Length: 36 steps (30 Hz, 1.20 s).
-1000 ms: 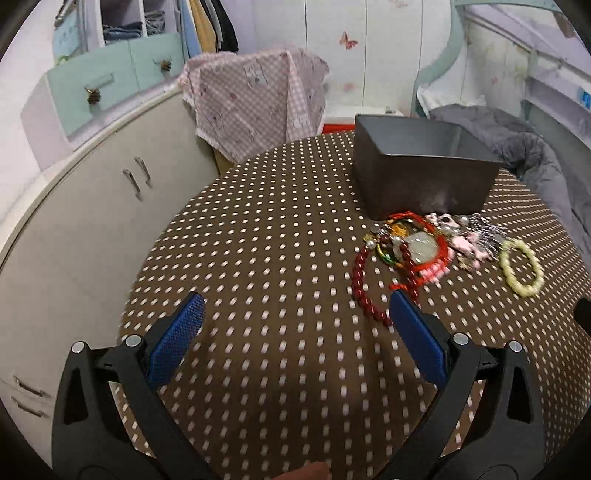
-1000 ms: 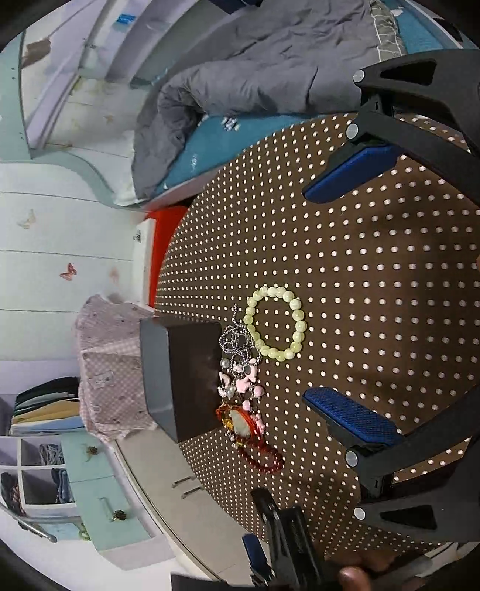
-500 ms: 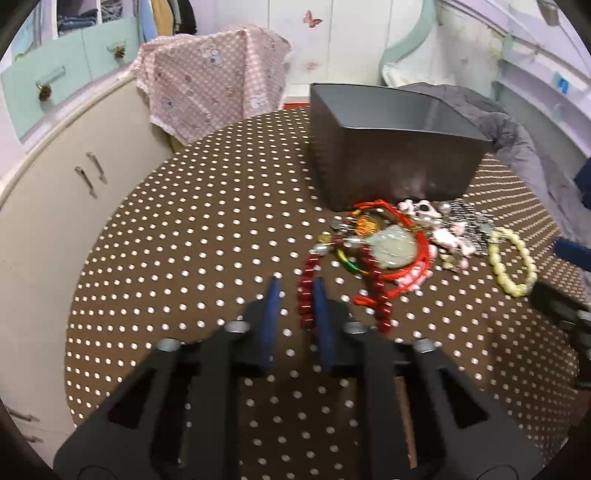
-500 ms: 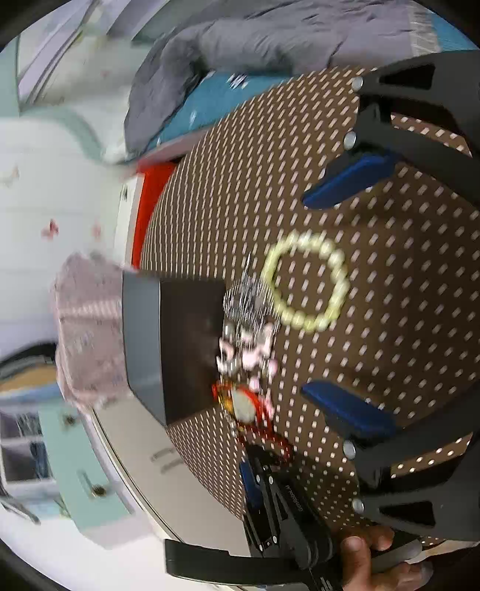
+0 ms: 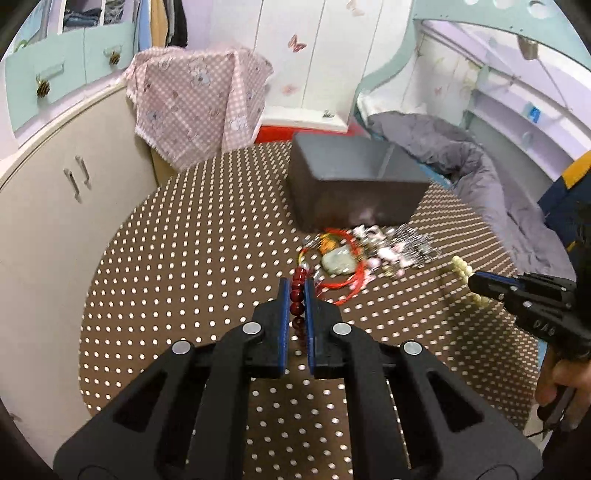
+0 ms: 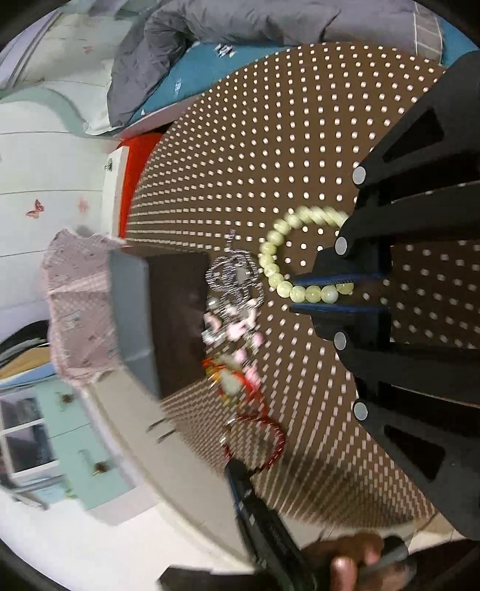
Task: Organize jewelry
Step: 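Grasp the red bead bracelet with left gripper while right grasps pale green bracelet, then lower both bracelets into the grey metal box and open both grippers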
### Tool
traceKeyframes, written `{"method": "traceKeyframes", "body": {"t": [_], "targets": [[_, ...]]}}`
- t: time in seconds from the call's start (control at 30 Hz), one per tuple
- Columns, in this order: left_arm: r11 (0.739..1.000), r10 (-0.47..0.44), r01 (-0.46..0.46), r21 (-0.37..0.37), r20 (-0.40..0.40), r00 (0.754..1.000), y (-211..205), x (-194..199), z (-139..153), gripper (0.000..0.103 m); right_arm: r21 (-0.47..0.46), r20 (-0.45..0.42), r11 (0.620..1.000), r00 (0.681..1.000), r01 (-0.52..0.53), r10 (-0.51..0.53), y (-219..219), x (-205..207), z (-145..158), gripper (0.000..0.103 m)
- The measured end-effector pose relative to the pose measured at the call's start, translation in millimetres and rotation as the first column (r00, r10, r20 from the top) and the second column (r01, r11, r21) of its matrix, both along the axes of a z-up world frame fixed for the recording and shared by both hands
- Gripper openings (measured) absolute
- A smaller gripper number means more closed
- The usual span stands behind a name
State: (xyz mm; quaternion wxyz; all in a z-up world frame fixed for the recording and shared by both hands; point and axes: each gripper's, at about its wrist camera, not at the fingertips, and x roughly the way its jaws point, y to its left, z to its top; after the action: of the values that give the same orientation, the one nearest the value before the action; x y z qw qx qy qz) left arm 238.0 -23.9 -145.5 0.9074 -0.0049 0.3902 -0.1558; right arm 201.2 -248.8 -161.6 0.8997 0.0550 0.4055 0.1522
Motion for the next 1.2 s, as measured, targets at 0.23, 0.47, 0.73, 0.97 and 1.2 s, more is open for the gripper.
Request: {"method": "traceKeyframes", "body": {"t": [0.23,0.47,0.73,0.97,1.2], "targets": [[0.998,-0.017,0.020,-0.051,0.058,0.998,8.3,-4.7,35.5,0.008,0.127,0.091,0.990,0.995,-0.056,0.045,-12.2,0.2,63.8,0.008],[0.996,-0.047,0.057,-0.064,0.145,0.988,1.2,10.5,81.2,0.008,0.114,0.211,0.987,0.973,-0.117,0.091,-1.6,32.2,121.5,0.008],[0.992,-0.096,0.111,-0.061,0.204,0.974,-30.3,57.6,120.2,0.008,0.134,0.226,0.982,0.969,-0.132,0.099,0.0,86.4,138.8,0.008],[0.997,-0.059,0.062,-0.046,0.067,0.996,-44.0,122.0,95.5,0.009,0.166,0.103,0.983,0.993,-0.081,0.065,-1.5,139.4,104.9,0.011],[0.997,0.023,-0.017,-0.072,0.080,0.997,-25.0,128.2,90.7,0.097,0.194,0.058,0.980,0.996,0.048,-0.060,-26.0,148.6,89.9,0.089]]}}
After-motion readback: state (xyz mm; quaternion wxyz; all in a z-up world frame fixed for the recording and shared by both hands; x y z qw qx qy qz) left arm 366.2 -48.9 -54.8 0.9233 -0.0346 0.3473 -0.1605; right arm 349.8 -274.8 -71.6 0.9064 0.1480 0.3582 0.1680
